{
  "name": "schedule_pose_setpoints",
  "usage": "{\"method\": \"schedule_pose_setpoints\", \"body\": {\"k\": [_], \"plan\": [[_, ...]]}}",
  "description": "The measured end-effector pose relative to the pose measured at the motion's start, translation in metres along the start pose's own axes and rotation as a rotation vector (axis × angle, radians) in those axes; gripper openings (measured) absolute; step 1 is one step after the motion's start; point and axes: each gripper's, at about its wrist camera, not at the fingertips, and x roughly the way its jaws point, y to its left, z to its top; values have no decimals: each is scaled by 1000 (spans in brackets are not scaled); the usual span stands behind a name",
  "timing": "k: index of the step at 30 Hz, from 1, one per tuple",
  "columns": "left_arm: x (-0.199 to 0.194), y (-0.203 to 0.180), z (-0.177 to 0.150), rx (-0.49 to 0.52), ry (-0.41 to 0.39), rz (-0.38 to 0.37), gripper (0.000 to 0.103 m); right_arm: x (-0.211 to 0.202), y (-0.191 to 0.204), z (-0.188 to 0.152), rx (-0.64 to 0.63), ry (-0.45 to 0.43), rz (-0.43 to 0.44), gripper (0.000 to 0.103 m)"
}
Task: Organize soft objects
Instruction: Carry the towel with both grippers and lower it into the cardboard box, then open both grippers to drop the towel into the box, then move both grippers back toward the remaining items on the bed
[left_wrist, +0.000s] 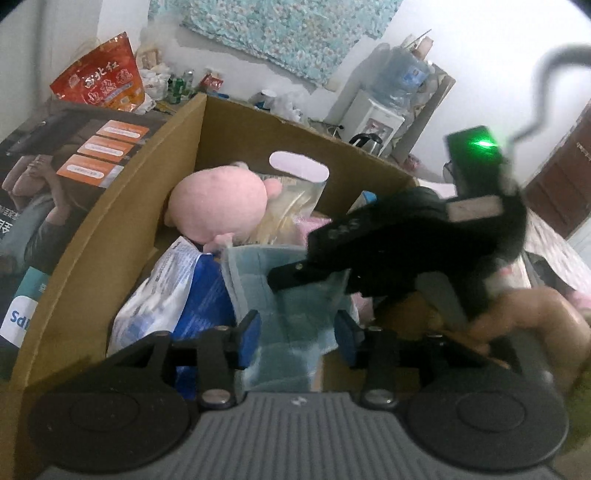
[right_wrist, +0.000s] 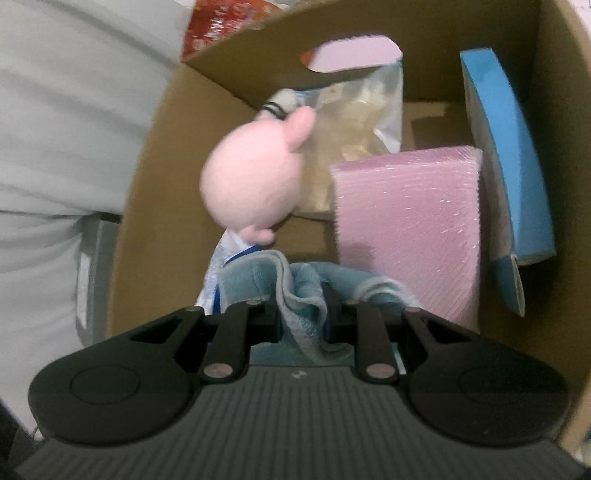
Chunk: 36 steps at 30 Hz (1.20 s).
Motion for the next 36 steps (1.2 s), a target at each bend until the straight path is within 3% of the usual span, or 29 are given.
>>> {"method": "schedule_pose_setpoints", "body": {"k": [5, 6, 10, 13, 23, 29, 36], "plan": [[7, -1, -2, 13, 28, 19, 46, 9, -7, 4, 50, 14, 47, 20], [8, -1, -3, 13, 30, 18, 47, 7, -8, 4, 62, 17, 54, 23], [8, -2, -4, 17, 33, 17, 48, -12, -9, 2, 63, -10, 96, 57], [7, -5, -6, 19, 37, 21, 49, -28, -6, 1, 38, -52, 85, 65], [-15, -21, -13, 42, -4, 13, 62, -120, -11, -16, 3, -196, 210, 70], [-47, -37, -20, 79, -74, 6, 71, -203, -39, -67, -56, -320, 313, 75], [-95, -81, -51, 201, -186, -76, 84, -305, -104, -156, -66, -503, 212, 77]]}}
